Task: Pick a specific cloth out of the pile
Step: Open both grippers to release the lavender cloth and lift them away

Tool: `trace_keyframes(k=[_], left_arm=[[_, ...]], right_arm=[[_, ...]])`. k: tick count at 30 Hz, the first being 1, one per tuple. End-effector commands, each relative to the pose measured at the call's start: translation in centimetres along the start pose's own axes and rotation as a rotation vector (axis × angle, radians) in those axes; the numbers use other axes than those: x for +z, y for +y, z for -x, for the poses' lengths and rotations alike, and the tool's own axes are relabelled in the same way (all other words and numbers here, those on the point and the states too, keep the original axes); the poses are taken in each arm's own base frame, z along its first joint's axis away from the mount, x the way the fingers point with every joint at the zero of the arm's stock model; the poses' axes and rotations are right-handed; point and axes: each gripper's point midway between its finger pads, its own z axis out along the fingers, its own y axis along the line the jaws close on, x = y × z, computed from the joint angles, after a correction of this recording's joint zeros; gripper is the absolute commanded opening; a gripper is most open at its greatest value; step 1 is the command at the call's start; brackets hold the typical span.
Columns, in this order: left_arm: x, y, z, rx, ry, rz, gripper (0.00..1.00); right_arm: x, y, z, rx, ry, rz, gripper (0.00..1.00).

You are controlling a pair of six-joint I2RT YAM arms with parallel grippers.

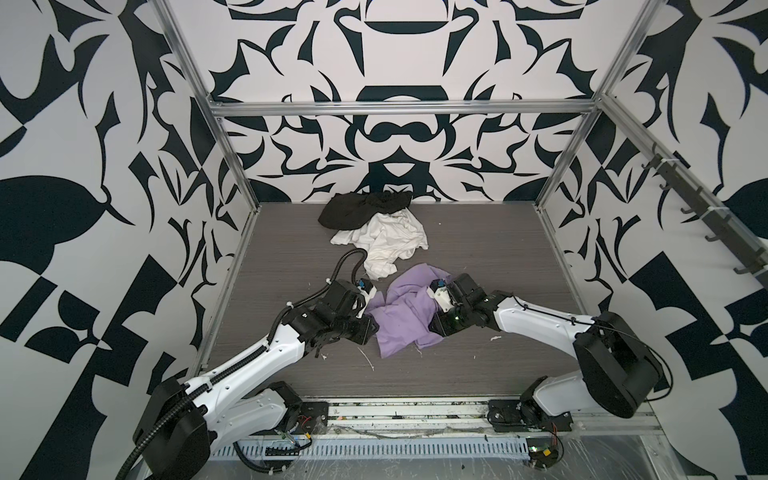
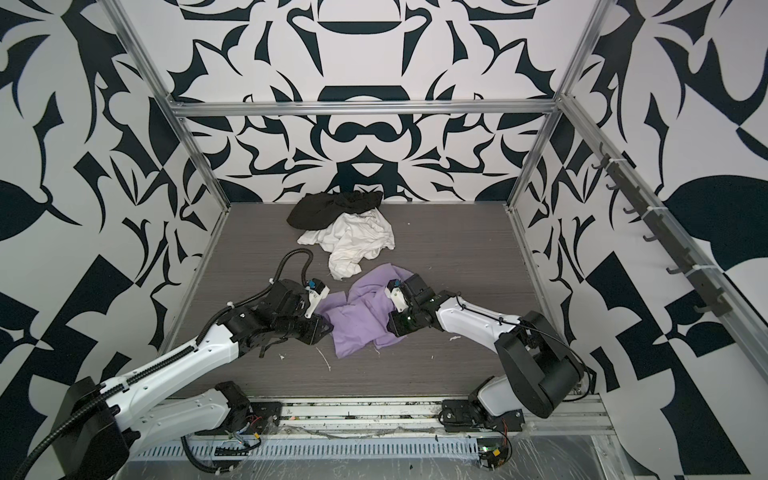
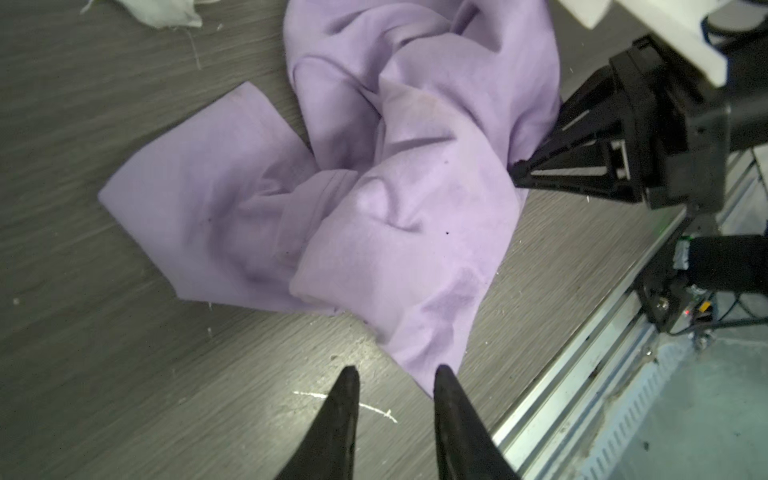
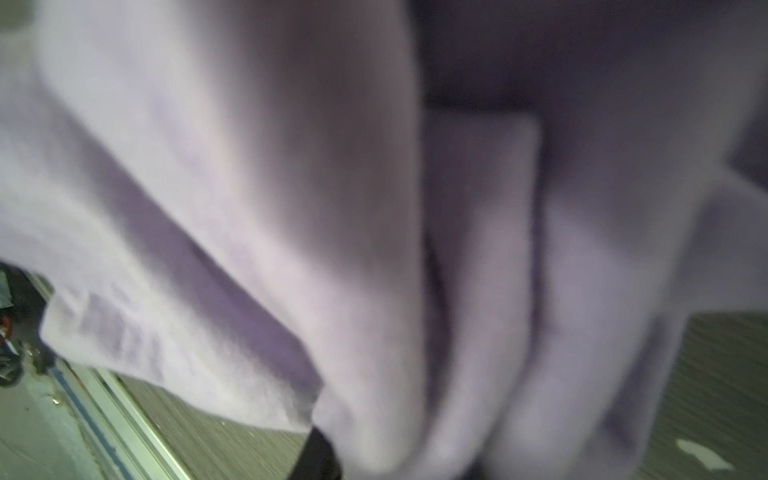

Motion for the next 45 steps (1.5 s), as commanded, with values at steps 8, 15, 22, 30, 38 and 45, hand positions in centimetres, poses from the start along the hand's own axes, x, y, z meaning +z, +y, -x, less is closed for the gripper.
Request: trace_keyframes(k=[8,15,22,30,38,45], left_arm=[[-2.9,-0.8,2.2,0.047,-0.073,0.011,0.43],[-1.6,-1.6,4.4,0.013,-0.141,-0.036,0.47],[0.1,0.8,5.6,-0.145,-0.217,0.039,0.71],[1.7,2.4,5.4,-0.221,-0.194,0.032,0.79],[2.2,1.2,5.8,-0.204,-0.167,-0.054,0.72],[2.6,0.3,5.1,-0.122,-0.13,-0.103,0.68]], right_arm=[[-6.1,2.6,3.8,-0.073,-0.114,-0.009,0.49],[-8.9,2.3,8.2,-0.145,-0.253,-0.049,0.63],[-7.9,-0.6,12.5,-0.125,-0.324,-0.033,0.72],[-5.4,-5.1,16.9,-0.063,-0.335,-0.018,0.81],[-2.6,-8.1,20.7,0.033,-0.341,-0.055,0.78],[0.2,-9.4,21.4,0.059,-0.29,-0.055,0.69]])
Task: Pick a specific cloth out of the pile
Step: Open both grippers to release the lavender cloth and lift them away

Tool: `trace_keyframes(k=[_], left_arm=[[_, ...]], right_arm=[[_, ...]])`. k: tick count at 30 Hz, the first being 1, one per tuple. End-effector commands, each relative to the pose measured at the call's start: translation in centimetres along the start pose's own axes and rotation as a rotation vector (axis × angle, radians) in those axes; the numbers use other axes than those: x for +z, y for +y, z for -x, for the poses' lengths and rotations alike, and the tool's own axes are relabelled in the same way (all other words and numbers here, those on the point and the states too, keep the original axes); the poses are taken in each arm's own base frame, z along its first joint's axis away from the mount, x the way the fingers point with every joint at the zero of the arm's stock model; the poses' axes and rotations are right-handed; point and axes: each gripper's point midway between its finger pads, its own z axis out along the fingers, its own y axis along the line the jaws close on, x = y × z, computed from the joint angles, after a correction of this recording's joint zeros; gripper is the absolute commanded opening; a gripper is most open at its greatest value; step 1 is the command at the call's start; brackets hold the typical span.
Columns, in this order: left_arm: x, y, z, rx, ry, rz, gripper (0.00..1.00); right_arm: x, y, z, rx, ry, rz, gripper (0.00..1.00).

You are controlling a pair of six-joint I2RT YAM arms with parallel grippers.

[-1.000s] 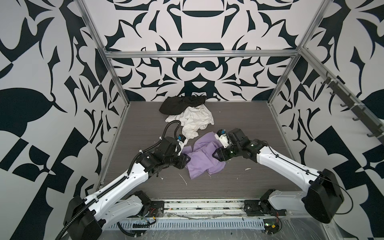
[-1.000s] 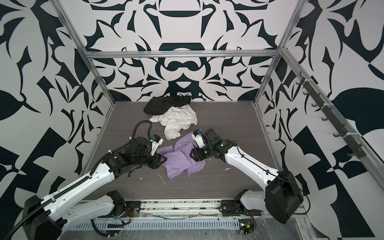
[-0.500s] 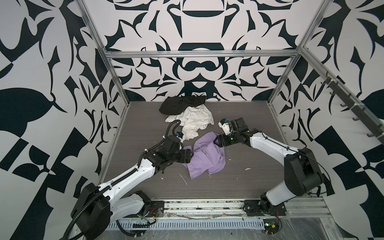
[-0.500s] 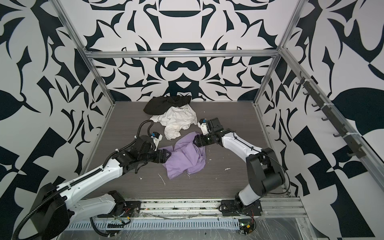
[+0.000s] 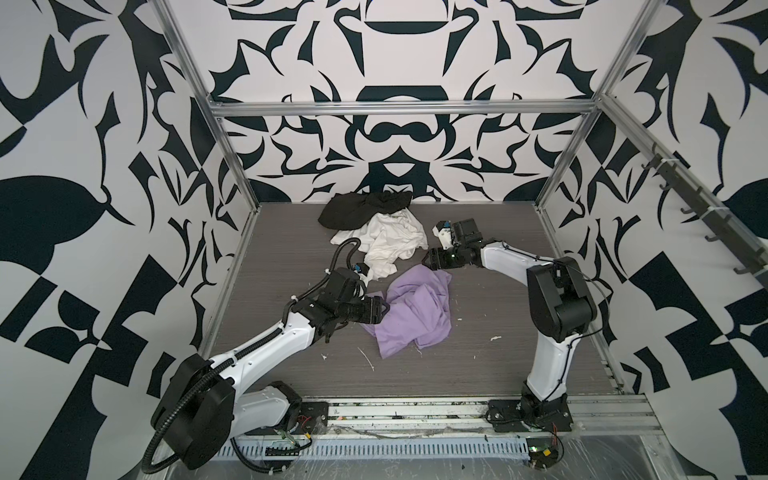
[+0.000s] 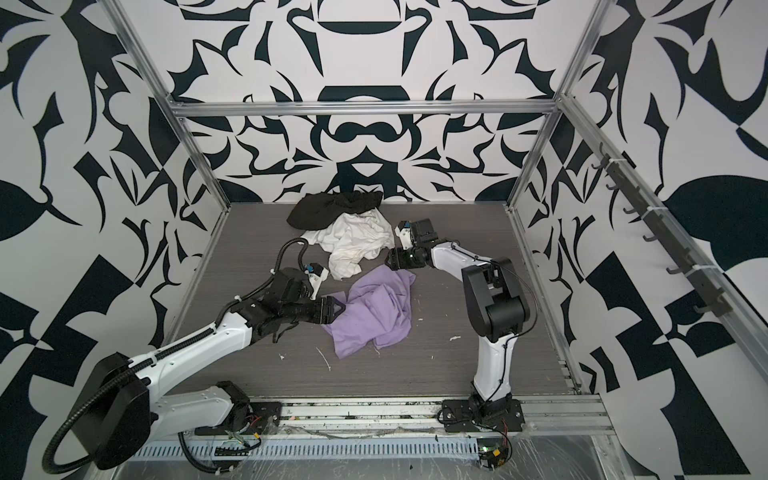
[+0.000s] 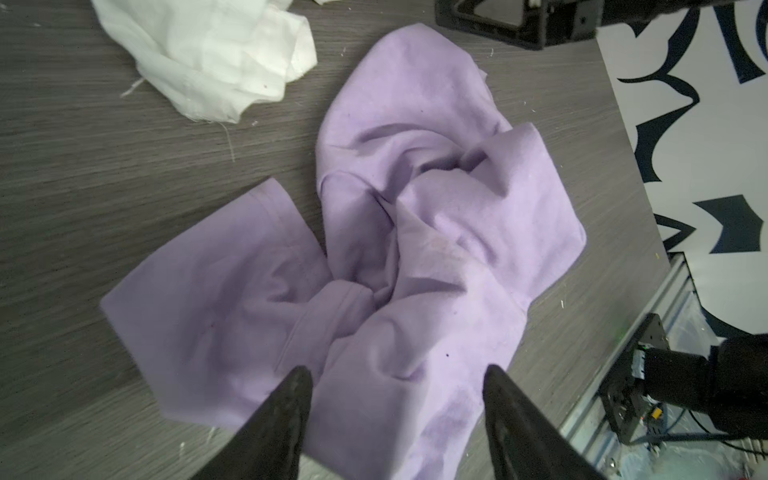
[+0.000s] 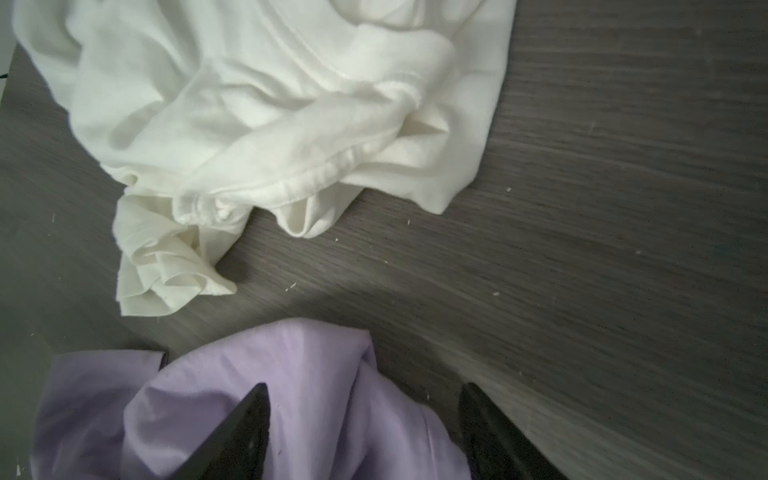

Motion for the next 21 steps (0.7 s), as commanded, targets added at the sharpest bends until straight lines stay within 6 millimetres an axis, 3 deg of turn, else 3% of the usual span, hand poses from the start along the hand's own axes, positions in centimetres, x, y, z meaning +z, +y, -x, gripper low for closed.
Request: trace_keyframes(k=[1,9,21], left_arm=[[0.0,-0.6,0.0,0.038,0.007,-0.033,0.68],[0.0,-0.2,-0.4,0.027,0.011,-0.022,0.62],[-0.7,0.5,0.0,0.061,-0.028,0.023,0.62]], right_arm=[[-0.1,0.6,1.5,-0.001,-0.028,0.016,0.66],[0.7,0.2,-1.0,0.037,0.029,0.026,0.53],[-1.0,-0.1,-5.4,0.071,0.087,0.003,0.45]])
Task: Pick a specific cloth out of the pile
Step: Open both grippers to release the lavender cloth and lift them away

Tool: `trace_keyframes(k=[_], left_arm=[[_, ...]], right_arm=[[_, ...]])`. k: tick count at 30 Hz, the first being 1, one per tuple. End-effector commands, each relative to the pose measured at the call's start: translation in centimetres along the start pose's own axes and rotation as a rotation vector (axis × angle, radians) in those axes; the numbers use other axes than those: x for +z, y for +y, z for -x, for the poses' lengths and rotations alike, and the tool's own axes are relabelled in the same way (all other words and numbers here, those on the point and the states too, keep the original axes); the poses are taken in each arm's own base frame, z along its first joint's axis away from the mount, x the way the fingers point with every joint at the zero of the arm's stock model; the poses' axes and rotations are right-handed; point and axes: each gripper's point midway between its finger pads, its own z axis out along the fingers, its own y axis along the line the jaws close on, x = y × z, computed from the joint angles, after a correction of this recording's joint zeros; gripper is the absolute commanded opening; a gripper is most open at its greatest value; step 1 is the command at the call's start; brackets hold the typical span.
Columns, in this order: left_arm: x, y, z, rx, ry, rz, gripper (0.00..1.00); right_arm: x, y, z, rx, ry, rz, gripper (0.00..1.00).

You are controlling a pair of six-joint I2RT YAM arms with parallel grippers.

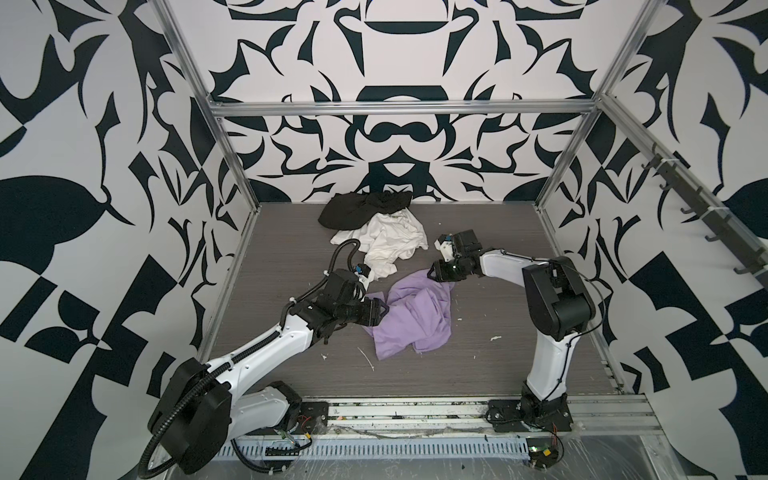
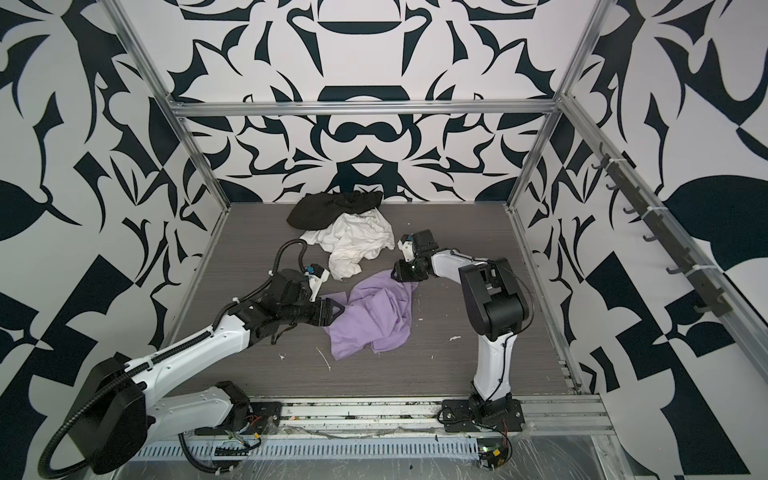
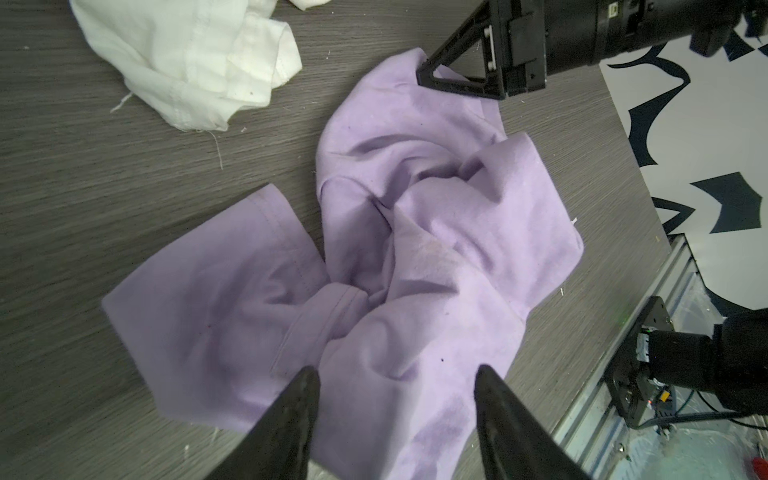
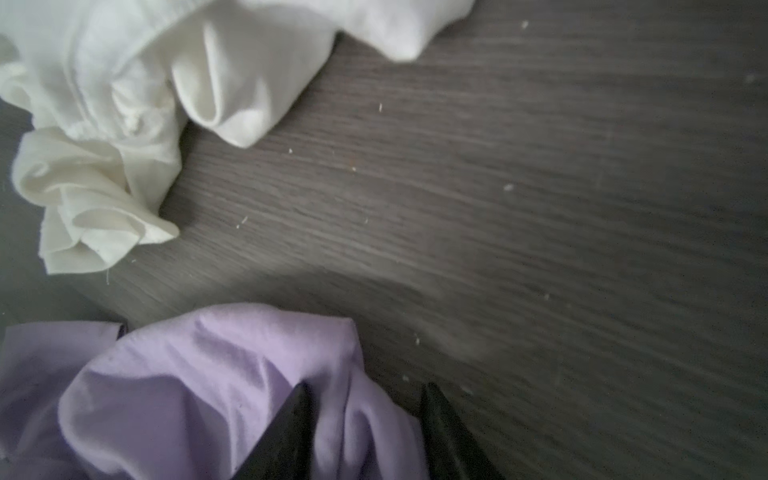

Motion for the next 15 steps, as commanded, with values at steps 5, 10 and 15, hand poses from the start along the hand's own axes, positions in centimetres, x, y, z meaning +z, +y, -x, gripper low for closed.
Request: trace_keyframes(k=[5,10,15], left_arm=[[-0.3,0.7,0.0,0.0,-0.017,0.032,0.61],[-0.5,0.9,-0.1,0.003,-0.025,0.046,0.61],[-0.8,1.1,0.2,0.027,-0.041,0.063,0.61]], right_arm=[[-1.9,0.3,-2.0,0.011,0.006,-0.01,0.45],[-2.6,0.2,-3.8,0.037,0.013,-0.015,0.45],[-3.2,0.7,-5.5,0.059,0.012,-0.013,0.45]])
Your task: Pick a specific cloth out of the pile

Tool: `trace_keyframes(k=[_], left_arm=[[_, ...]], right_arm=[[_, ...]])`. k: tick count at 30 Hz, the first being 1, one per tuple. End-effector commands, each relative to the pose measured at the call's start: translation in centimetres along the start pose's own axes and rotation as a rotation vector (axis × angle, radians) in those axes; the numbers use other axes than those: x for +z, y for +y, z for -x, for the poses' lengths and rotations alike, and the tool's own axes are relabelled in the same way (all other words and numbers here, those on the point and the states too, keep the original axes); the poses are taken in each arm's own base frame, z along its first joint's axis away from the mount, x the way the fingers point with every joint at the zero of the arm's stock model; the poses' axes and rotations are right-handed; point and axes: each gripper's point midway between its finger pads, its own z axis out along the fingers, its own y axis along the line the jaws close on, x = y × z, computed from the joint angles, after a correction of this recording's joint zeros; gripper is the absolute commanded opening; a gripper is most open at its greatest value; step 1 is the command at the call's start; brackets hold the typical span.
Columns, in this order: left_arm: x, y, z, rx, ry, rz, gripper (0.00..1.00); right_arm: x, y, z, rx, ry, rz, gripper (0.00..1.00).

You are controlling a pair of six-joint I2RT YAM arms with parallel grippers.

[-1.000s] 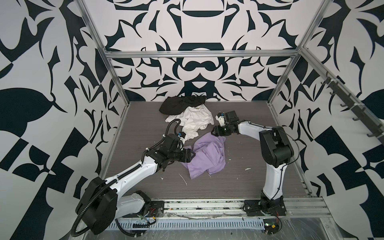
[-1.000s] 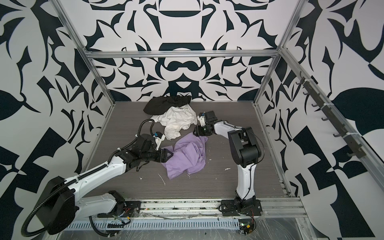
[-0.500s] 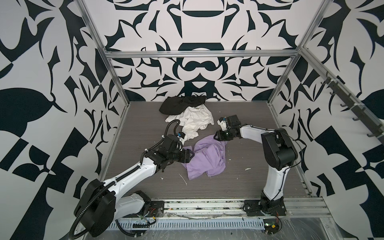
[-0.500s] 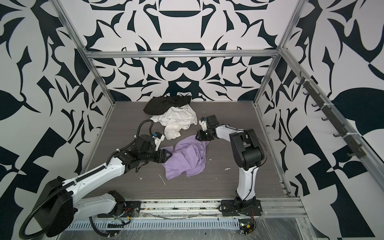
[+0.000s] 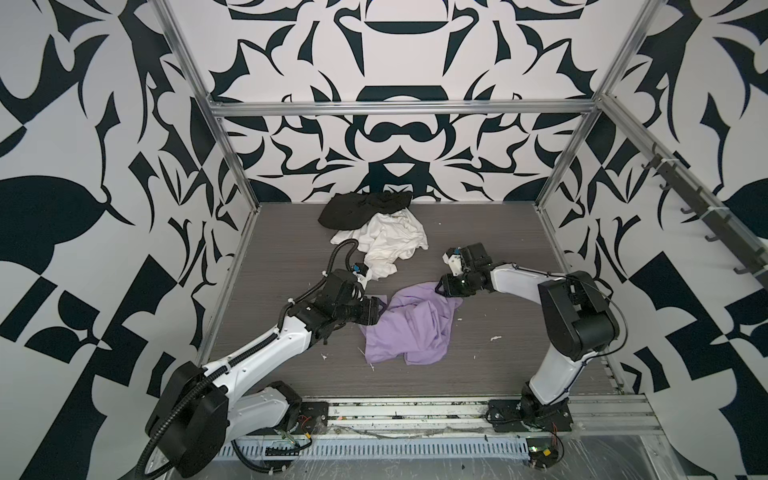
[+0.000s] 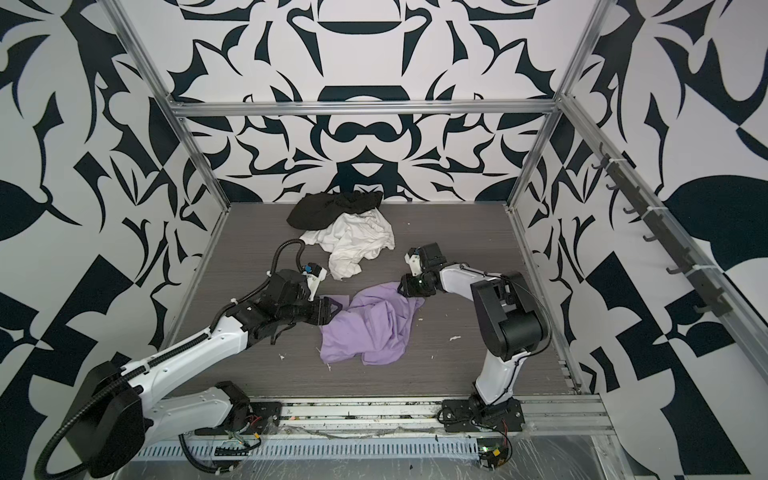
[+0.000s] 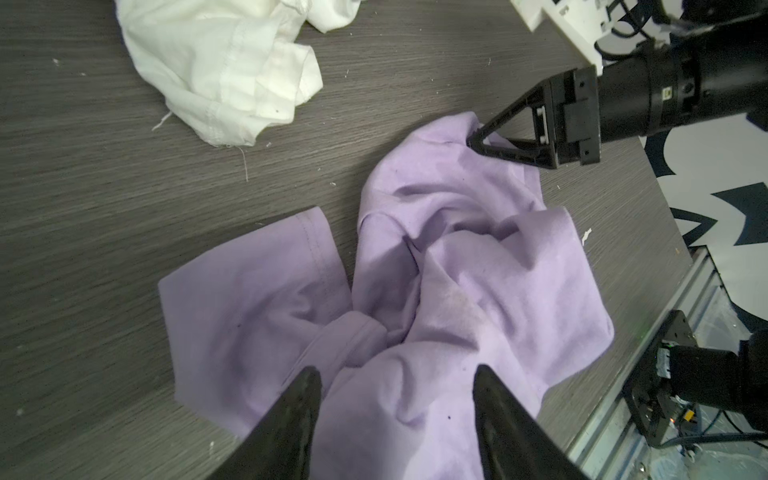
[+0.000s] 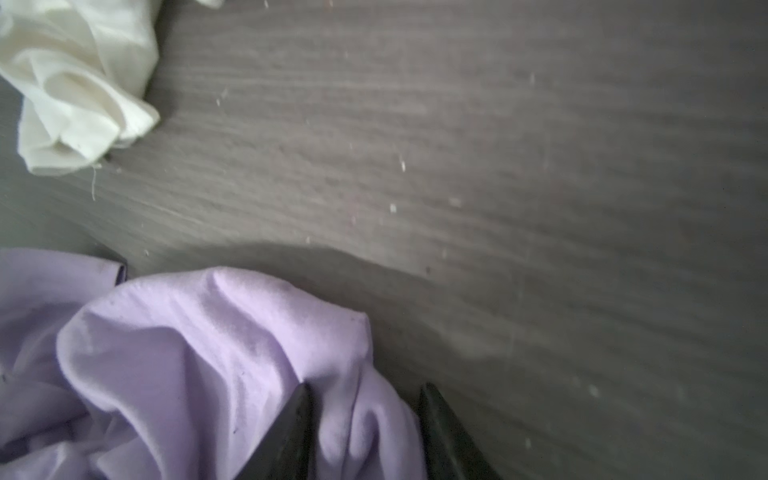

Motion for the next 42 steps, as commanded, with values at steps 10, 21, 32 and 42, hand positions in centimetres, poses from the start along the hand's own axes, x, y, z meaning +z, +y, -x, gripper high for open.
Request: trace_keyframes(k=[10,21,32,42], left_arm=[[-0.6,1.3,0.2,0.075,-0.029,0.071,0.62],[-3.7,7.7,5.9,0.267,-0.366,0.509,0.81],[-2.7,18.3,8.4,0.337,-0.338,0.63,0.8],[-3.3,24.8,6.6,0.097,-0.51,0.566,0.72]], right_arm=[[-3.5,1.5,-0.1,0.008,-0.085,-0.02,0.47],[-13.9,-3.1,5.9,-0.145,-0.605,-0.467,0.82],[-15.9,-9.4,6.9,-0.339,-0.848,-0.756,0.93],[-17.5,-10.2,5.0,-0.28,-0.915,-0.705,0.99]])
